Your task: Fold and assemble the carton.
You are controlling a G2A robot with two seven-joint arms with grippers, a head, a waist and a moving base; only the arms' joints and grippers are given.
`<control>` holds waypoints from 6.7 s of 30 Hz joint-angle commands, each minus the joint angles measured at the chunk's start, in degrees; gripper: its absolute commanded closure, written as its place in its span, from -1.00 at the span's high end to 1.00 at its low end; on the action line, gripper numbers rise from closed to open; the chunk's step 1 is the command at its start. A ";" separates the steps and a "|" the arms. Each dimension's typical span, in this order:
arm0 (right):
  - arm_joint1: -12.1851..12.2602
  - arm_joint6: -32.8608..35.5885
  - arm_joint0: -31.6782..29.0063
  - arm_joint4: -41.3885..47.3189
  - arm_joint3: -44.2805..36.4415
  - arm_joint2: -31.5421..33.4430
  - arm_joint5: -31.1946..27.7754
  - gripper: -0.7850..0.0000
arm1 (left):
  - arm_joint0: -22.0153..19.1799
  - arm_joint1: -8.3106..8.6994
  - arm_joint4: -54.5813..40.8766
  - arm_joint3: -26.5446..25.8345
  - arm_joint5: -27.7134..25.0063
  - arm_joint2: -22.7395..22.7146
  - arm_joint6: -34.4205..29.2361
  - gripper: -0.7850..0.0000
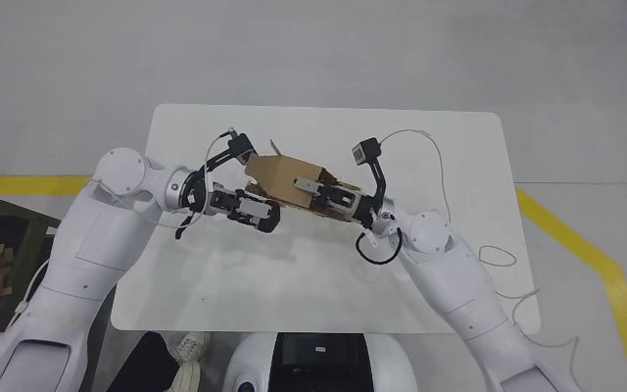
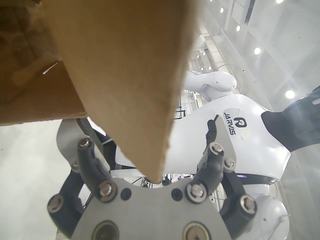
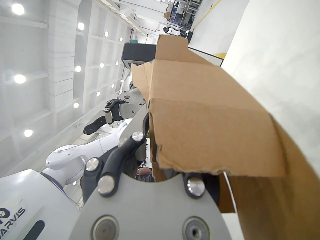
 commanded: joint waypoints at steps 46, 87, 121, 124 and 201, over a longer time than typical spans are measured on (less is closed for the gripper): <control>0.38 0.64 -2.82 -0.67 -2.00 4.60 4.46 -1.00 | 0.15 0.56 -1.22 3.14 -0.63 -4.38 0.03 1.00; 2.41 5.57 -5.15 -2.25 -6.04 10.95 11.77 -1.00 | 3.11 0.91 1.86 7.36 -6.64 -8.19 10.10 1.00; 2.41 5.57 -5.15 -2.25 -6.04 10.95 11.77 -1.00 | 10.21 3.20 31.58 2.66 -46.98 -5.85 42.59 1.00; 2.41 5.57 -5.15 -2.25 -6.04 10.95 11.77 -1.00 | 10.21 3.20 31.58 2.66 -46.98 -5.85 42.59 1.00; 2.80 13.62 -1.93 -2.63 -3.68 8.20 9.46 -1.00 | 2.01 4.89 123.67 11.13 -46.98 21.18 131.58 1.00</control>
